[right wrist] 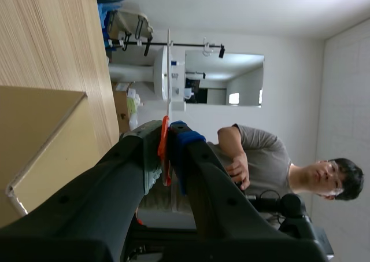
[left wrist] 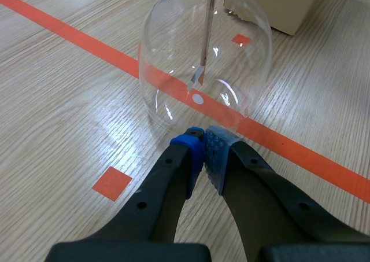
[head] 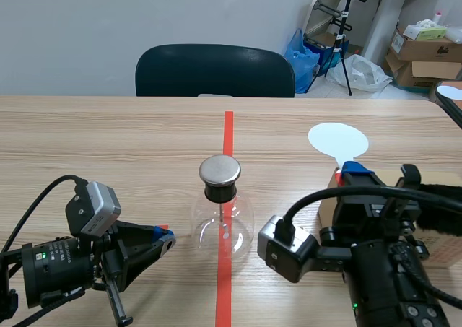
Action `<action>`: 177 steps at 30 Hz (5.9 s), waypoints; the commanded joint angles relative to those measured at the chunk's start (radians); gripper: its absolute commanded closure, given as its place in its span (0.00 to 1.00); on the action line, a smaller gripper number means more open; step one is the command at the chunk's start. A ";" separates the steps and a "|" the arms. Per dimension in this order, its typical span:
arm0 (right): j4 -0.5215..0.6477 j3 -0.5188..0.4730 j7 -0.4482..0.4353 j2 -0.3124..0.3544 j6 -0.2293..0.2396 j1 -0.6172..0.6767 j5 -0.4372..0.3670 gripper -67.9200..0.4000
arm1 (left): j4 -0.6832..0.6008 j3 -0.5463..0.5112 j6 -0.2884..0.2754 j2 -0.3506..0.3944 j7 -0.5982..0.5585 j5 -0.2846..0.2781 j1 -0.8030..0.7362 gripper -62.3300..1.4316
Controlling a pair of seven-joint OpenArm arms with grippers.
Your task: Do the electroscope experiment
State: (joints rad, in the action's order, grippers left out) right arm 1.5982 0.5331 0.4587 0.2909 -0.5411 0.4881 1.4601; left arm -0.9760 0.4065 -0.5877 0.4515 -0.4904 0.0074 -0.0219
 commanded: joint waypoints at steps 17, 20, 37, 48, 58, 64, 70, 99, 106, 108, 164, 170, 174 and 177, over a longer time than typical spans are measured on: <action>0.021 -0.002 0.007 0.005 -0.010 -0.011 0.001 0.98 | -0.019 -0.003 -0.002 -0.002 -0.014 -0.014 0.006 0.93; 0.021 -0.002 -0.035 0.005 -0.010 -0.011 0.001 0.98 | -0.019 -0.003 -0.002 -0.002 -0.014 -0.014 0.006 0.93; 0.021 -0.002 -0.419 0.005 -0.010 -0.011 0.001 0.98 | -0.019 -0.003 -0.002 -0.002 -0.014 -0.014 0.006 0.93; 0.021 -0.002 -0.595 0.005 -0.010 -0.011 0.001 0.98 | -0.019 -0.003 -0.002 -0.002 -0.014 -0.014 0.006 0.93; 0.021 -0.002 -0.600 0.005 -0.010 -0.011 0.001 0.98 | -0.019 -0.003 -0.002 -0.002 -0.014 -0.014 0.006 0.93; 0.021 -0.002 -0.600 0.005 -0.010 -0.011 0.001 0.98 | -0.019 -0.003 -0.002 -0.002 -0.014 -0.014 0.006 0.93; 0.021 -0.002 -0.600 0.005 -0.010 -0.011 0.001 0.98 | -0.019 -0.003 -0.002 -0.002 -0.014 -0.014 0.006 0.93; 0.021 -0.002 -0.403 0.005 -0.010 -0.011 0.001 0.98 | -0.019 -0.003 -0.002 -0.002 -0.014 -0.014 0.006 0.93; 0.021 -0.002 -0.246 0.005 -0.010 -0.011 0.001 0.98 | -0.019 -0.003 -0.002 -0.002 -0.014 -0.014 0.006 0.93; 0.021 -0.002 -0.204 0.005 -0.010 -0.011 0.001 0.98 | -0.019 -0.003 -0.002 -0.002 -0.014 -0.014 0.006 0.93; 0.021 -0.002 -0.605 0.005 -0.010 -0.011 0.001 0.98 | -0.019 -0.003 -0.002 -0.002 -0.014 -0.014 0.006 0.93; 0.021 -0.002 -0.604 0.005 -0.010 -0.011 0.001 0.98 | -0.019 -0.003 -0.002 -0.002 -0.014 -0.014 0.006 0.93; 0.021 -0.002 -0.604 0.005 -0.010 -0.011 0.001 0.98 | -0.019 -0.003 -0.002 -0.002 -0.014 -0.014 0.006 0.93; 0.021 -0.002 -0.604 0.005 -0.010 -0.011 0.001 0.98 | -0.019 -0.003 -0.002 -0.002 -0.014 -0.014 0.006 0.93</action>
State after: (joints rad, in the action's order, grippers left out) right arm 1.5982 0.5323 -0.1493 0.2913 -0.5411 0.4881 1.4601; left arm -0.9760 0.4065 -0.5877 0.4515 -0.4904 0.0074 -0.0219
